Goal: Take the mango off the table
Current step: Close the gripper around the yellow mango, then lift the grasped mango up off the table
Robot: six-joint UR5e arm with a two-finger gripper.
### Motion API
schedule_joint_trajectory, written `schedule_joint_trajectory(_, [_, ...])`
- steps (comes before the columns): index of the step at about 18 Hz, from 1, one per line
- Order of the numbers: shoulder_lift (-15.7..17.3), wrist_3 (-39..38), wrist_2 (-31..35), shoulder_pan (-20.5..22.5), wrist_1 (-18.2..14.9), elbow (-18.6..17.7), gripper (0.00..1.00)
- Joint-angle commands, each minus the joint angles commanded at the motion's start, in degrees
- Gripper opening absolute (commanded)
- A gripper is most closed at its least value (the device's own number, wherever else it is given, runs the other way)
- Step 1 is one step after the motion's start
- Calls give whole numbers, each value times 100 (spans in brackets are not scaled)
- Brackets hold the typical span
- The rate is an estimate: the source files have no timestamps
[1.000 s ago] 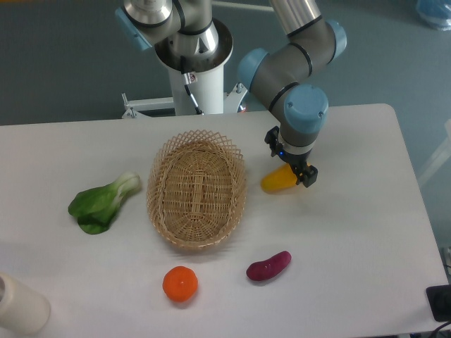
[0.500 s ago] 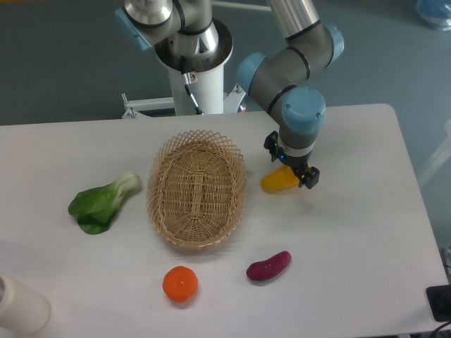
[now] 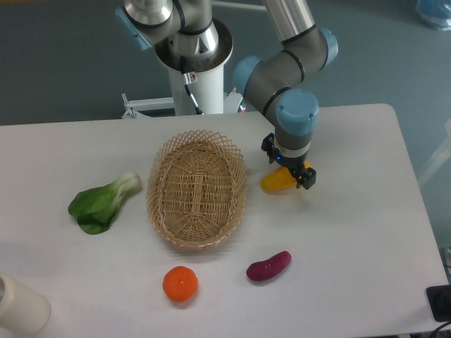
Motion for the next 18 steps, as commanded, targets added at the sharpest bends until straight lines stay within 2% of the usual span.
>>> schedule_joint_trajectory(2, [-44, 0, 0, -18, 97, -18, 99])
schedule_joint_trajectory(8, [-44, 52, 0, -18, 97, -9, 66])
schedule_joint_trajectory(10, [-27, 79, 18, -18, 80, 61, 59])
schedule_joint_trajectory(18, [17, 114, 0, 0, -61, 483, 59])
